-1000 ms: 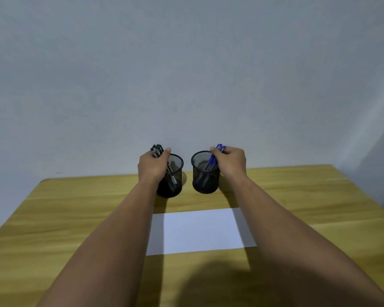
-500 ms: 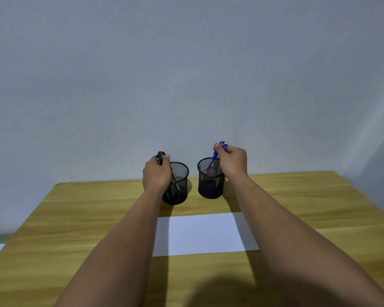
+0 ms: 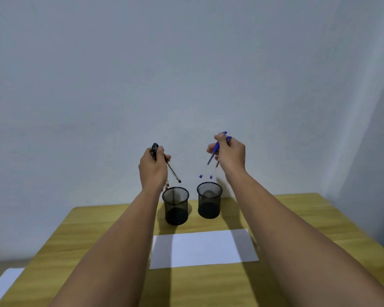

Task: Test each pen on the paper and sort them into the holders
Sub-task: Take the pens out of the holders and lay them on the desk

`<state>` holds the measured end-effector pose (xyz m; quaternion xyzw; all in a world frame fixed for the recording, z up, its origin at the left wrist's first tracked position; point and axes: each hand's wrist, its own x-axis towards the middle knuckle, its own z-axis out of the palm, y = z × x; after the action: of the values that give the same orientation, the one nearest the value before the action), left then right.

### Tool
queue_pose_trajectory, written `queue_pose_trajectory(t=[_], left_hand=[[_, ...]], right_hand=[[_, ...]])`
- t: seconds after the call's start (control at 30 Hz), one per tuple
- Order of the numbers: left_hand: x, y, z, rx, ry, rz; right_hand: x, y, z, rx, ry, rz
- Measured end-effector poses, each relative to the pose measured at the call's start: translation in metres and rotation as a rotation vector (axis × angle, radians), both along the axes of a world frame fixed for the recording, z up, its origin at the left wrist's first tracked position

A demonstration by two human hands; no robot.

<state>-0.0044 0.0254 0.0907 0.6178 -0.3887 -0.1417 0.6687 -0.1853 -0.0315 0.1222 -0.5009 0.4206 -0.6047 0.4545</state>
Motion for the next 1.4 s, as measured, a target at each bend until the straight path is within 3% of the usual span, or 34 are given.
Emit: queue_pose_trajectory(t=[0.1,0.3,0.57,0.77,0.93,1.4], left_hand=[[0.008,0.029,0.027,0.006,0.017,-0.058],[0.045,0.088,0.036,0.147,-0.023,-0.024],[0.119,0.105,-0.08,0.515,0.005,0.017],[0.154,0.085,-0.131,0.787,-0.168,0.087],[0.169,0.085,-0.144,0.921,-0.309,0.069],[0.174,0.1,-0.15,0.89,-0.395,0.119]], right_hand=[[0.012,0.033,0.022,0.057,-0.08,0.094],[0.065,0.083,0.02,0.213,0.027,0.299],[0.151,0.094,-0.075,0.364,0.385,0.507],[0.203,0.079,-0.146,0.484,0.539,0.548],[0.226,0.08,-0.165,0.209,1.022,0.475],[0.22,0.09,-0.156,0.051,1.251,0.383]])
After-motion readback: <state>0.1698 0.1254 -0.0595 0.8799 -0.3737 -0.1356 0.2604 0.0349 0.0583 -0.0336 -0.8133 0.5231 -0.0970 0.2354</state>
